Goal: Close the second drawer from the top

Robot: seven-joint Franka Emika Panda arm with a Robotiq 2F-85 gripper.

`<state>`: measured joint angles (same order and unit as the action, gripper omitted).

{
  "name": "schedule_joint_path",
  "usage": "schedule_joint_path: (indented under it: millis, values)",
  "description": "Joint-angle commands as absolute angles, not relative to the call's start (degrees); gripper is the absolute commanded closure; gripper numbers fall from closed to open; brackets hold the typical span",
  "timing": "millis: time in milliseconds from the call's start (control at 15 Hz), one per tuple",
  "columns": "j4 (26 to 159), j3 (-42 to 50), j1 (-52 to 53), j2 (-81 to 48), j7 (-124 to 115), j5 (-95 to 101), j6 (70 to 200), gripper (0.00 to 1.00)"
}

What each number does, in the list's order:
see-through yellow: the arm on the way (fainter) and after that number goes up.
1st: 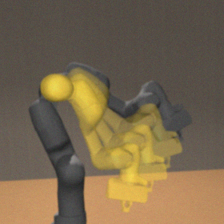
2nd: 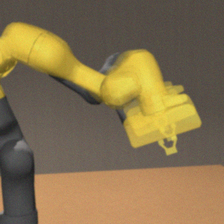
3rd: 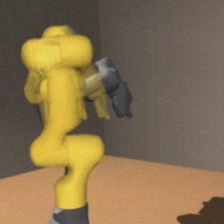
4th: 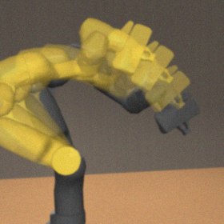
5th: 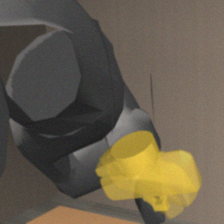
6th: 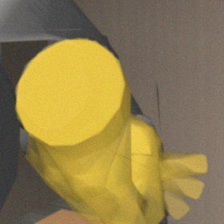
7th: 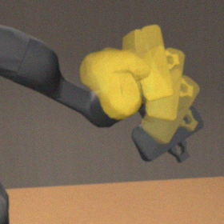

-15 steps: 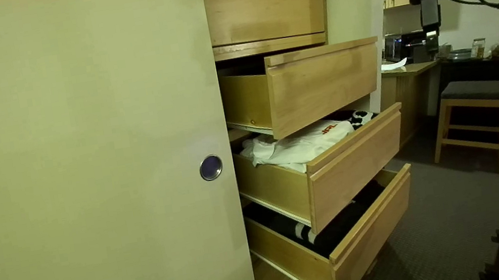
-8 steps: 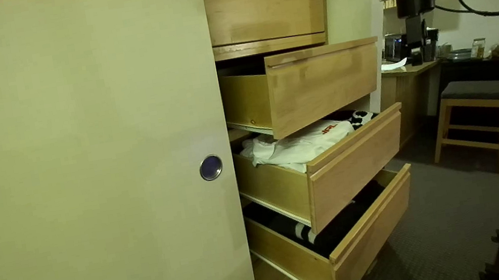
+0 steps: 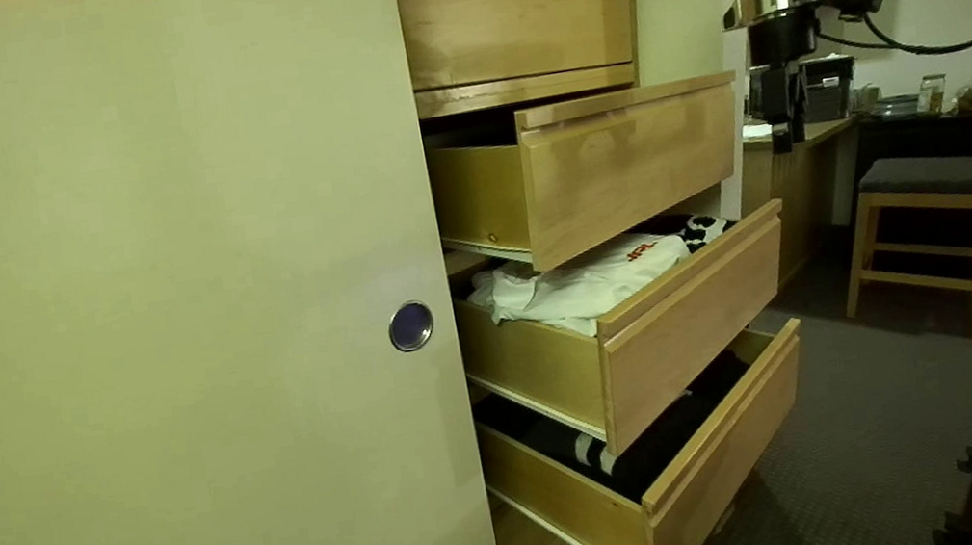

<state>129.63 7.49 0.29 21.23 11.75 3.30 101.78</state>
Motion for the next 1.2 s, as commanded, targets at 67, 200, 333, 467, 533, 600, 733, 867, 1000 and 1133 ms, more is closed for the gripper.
schedule_joint_path:
  millis: [67, 200, 333, 467, 533, 600, 733, 867, 1000, 1133]
  values:
    - [125.7, 7.6, -1.3, 16.1, 14.0, 4.2, 104.8, 0.0]
    - [123.9, 7.7, -1.7, 14.0, 14.3, 4.2, 105.5, 0.0]
    - [122.2, 8.0, -2.1, 11.9, 14.8, 4.2, 106.2, 0.0]
    - [120.4, 8.2, -2.6, 9.7, 15.5, 4.6, 107.1, 0.0]
    - [119.8, 8.3, -2.8, 9.0, 15.9, 4.7, 107.6, 0.0]
    - [118.8, 8.3, -3.1, 7.9, 16.3, 5.1, 108.3, 0.0]
    - [116.9, 8.4, -3.5, 5.8, 17.0, 5.5, 109.3, 0.0]
    - [115.3, 8.3, -3.9, 4.2, 17.5, 6.3, 110.7, 0.0]
    - [114.0, 8.2, -4.2, 2.7, 17.8, 7.3, 112.7, 0.0]
    - [113.1, 8.1, -4.3, 1.5, 17.9, 8.0, 114.6, 0.0]
